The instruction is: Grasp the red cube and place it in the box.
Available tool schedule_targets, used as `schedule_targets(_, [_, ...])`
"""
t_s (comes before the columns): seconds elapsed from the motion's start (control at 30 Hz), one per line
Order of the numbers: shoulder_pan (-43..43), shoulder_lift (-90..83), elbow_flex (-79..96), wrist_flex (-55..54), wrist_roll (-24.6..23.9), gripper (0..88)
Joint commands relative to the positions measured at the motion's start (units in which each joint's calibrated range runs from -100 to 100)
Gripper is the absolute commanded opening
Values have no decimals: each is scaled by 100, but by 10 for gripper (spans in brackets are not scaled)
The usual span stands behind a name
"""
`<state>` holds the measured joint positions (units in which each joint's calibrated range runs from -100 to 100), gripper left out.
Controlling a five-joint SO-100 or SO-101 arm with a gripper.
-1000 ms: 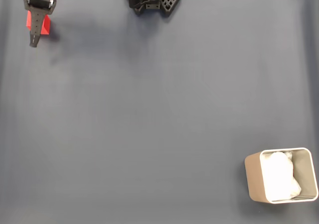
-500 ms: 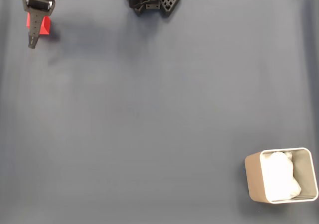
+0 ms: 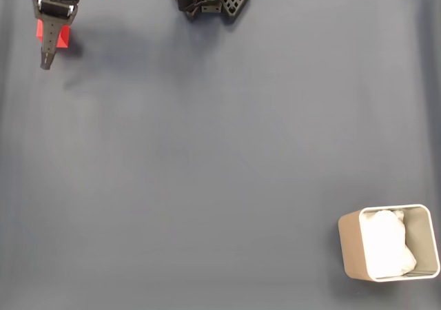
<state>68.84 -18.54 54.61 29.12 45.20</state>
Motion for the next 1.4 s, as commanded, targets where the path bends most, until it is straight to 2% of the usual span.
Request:
schedule_targets(0.0, [-2,26,4,-158,44,431])
schedule_targets(0.33, [-2,52,41,-190,73,423])
schedule_targets(0.4, [-2,52,41,-174,117,398])
schedule_targets(0.53, [-2,52,13,-141,161,252])
schedule_targets(0.63, [-2,52,4,-133,195,176])
schedule_targets(1.03, [-9,60,-14,-133,259,73])
schedule_targets(1.37, [-38,52,-14,-59,313,26])
